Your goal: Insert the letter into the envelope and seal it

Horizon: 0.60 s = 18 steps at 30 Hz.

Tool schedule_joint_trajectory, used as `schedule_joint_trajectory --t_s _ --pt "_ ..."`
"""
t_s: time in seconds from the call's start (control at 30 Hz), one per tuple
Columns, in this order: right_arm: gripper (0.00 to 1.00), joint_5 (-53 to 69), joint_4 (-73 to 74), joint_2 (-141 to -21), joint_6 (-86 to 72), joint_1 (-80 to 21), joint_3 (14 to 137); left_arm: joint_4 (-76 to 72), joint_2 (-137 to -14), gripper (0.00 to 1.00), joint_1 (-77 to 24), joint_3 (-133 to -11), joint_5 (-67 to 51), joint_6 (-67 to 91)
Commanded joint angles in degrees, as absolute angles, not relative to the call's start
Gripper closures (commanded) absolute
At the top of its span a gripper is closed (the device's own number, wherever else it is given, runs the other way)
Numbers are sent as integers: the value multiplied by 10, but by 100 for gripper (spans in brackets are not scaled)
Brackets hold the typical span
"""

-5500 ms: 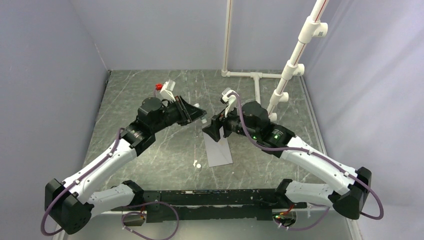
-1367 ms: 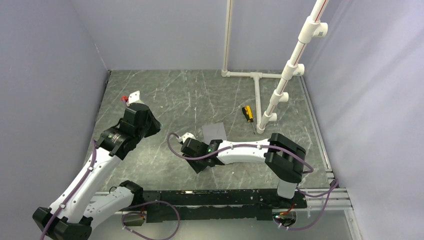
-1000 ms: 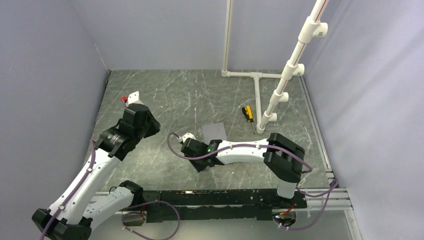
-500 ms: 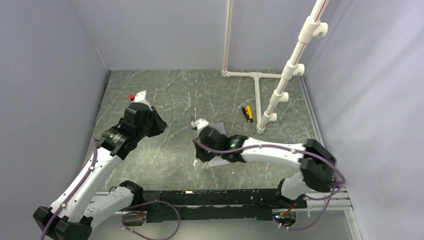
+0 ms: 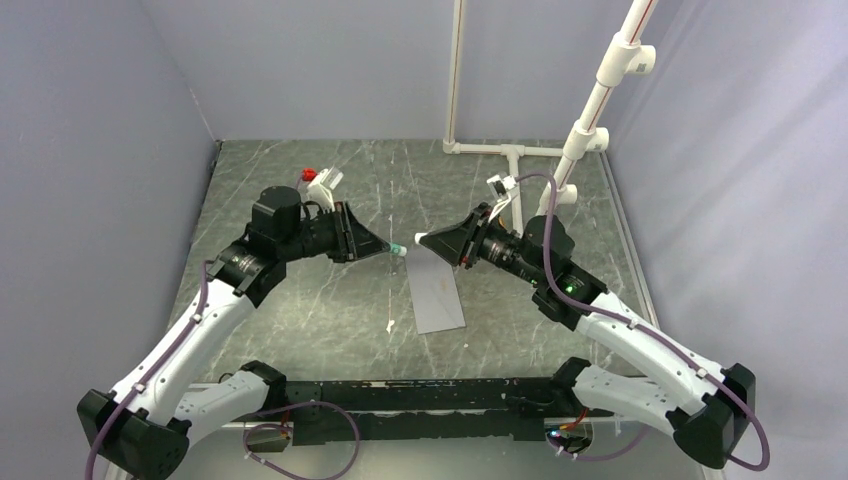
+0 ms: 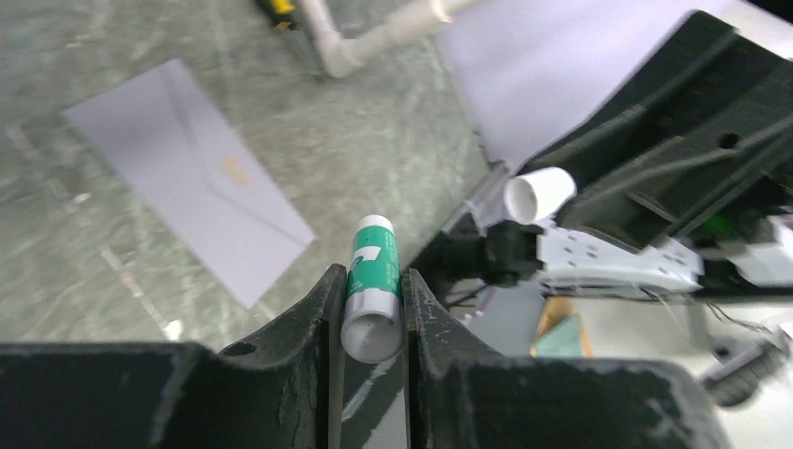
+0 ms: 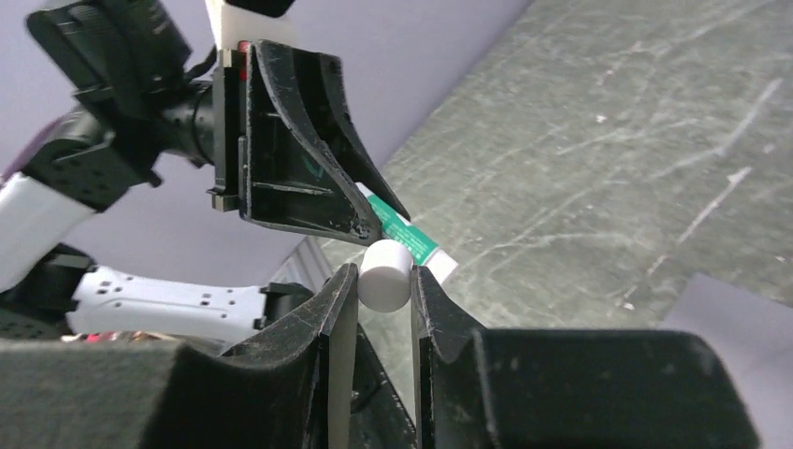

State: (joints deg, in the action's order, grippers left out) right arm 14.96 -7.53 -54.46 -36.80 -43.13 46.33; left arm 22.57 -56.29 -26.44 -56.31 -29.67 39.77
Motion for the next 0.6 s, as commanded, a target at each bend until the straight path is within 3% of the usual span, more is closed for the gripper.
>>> schedule_joint_trajectory --t_s 0.0,0.57 --pt "99 196 -109 -529 -383 -430 494 119 -557 97 -263 -592 -439 432" --pt "100 216 -37 -522 -322 -430 515 87 -547 97 -261 -595 -447 432"
